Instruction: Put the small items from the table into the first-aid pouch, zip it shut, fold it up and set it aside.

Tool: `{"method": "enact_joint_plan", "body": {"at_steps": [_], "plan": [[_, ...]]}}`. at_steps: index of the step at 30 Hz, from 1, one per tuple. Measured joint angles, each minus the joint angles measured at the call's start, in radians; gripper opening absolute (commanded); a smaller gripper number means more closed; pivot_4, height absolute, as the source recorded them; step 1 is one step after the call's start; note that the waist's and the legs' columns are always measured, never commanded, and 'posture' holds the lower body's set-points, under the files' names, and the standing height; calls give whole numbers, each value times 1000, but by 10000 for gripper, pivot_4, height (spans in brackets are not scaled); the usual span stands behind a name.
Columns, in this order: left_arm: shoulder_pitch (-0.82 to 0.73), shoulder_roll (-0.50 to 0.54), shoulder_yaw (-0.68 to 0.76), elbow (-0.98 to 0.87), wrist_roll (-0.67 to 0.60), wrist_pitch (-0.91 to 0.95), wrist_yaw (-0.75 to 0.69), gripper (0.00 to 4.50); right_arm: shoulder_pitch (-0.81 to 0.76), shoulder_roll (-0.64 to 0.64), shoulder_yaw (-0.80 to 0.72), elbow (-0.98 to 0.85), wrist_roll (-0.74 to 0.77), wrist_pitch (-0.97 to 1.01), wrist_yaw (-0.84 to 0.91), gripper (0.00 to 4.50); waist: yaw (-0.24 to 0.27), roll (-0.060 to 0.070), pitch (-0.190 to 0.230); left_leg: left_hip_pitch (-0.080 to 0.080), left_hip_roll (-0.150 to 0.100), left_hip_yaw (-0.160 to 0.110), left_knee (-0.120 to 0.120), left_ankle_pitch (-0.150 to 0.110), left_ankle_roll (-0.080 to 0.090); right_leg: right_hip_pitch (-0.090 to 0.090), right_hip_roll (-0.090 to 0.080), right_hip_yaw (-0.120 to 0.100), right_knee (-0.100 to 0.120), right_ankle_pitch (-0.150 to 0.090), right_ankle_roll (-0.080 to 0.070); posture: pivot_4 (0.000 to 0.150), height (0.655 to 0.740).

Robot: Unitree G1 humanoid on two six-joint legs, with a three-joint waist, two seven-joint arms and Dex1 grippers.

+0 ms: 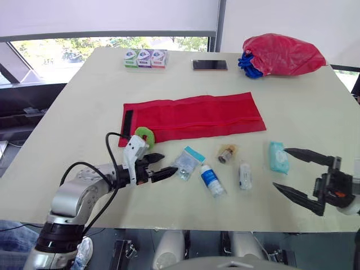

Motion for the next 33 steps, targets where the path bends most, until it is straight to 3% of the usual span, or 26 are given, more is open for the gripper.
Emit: {"method": "enact_joint_plan", "body": {"at_steps": [6, 9, 17, 27, 33], "plan": [[-32, 2, -40, 8, 14, 8, -31, 45000, -35, 1, 43, -42, -1, 28, -44, 44418, 4, 0, 0, 0, -2, -1, 0, 0, 0, 1, -1, 1, 0, 1, -3, 1500, 7400], [-36, 16, -56, 13, 33, -6, -54, 38194, -37, 1, 44, -52, -2, 30, -59, 45000, 3, 0, 0, 0, -2, -1, 0, 0, 0, 1, -1, 1, 0, 1, -2, 1500, 7400], [-43, 26, -119, 67, 110, -94, -112, 136, -57, 1, 64, -91, -1, 47, -91, 45000, 2, 0, -1, 0, -2, -1, 0, 0, 0, 1, -1, 1, 0, 0, -1, 1500, 7400], [-42, -7, -95, 103, 103, -125, -135, 136, -68, 1, 77, -91, -1, 51, -103, 45000, 3, 0, -1, 0, -2, -1, 0, 0, 0, 1, -1, 1, 0, 0, 0, 1500, 7400], [-61, -64, 8, 86, 11, -91, -99, 136, -115, -1, 128, -97, 35, 151, -195, 45000, -2, -3, 1, -1, -2, -2, 1, 0, 0, 1, -1, 0, 0, 2, -4, 1500, 7400]]}}
